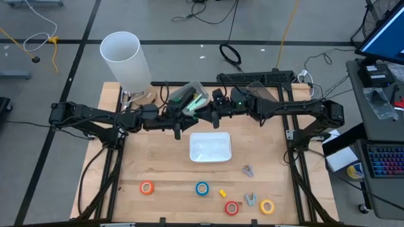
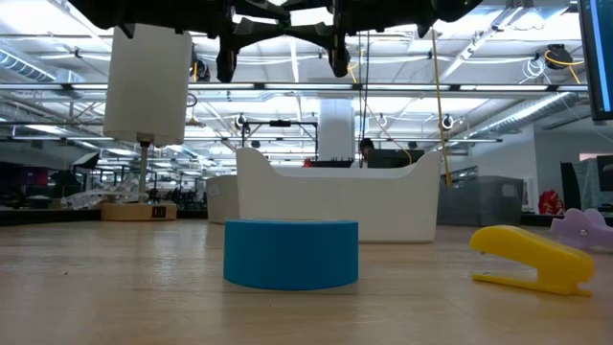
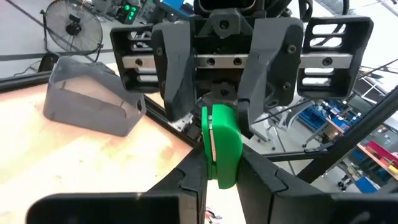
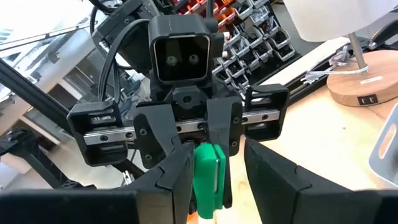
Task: Pick and place Stapler, Stapler remover, tape
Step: Put the green stapler into the gray bin
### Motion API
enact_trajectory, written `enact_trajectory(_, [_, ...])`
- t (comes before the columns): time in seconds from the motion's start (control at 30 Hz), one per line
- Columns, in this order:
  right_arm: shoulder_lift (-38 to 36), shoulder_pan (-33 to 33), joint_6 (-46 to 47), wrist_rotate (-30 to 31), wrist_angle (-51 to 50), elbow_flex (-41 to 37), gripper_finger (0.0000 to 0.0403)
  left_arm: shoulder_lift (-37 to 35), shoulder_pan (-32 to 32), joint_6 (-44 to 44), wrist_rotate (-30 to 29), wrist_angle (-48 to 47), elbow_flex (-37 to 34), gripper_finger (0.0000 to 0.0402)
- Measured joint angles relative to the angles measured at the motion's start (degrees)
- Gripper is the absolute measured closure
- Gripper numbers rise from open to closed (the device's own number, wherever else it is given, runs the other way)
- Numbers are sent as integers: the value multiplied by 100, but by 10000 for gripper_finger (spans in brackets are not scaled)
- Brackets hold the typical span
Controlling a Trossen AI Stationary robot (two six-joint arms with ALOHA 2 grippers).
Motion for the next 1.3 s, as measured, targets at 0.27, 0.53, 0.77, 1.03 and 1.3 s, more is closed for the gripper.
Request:
enact_trajectory(0.27, [1,-176,-50,183,-25,0,263,-2,-24,24,145,-40,0,335])
enact_trajectory(0.53, [-139,-467,-470,126,-501,1,266,-2,71,115,-310,-645,0,335])
enact_trajectory(0.77, [-674,-846,-1097,457,-1871,-11,271,-2,480,550,-761,-868,0,335])
enact_trajectory(1.03, [-1704,-976,-1768,1470,-3006,-265,272,-2,1117,1162,-1301,-1383,0,335])
enact_trajectory(1.3, [-2886,-972,-1696,1844,-2954,-1133,273,579,1373,1208,-1935,-1091,24,335])
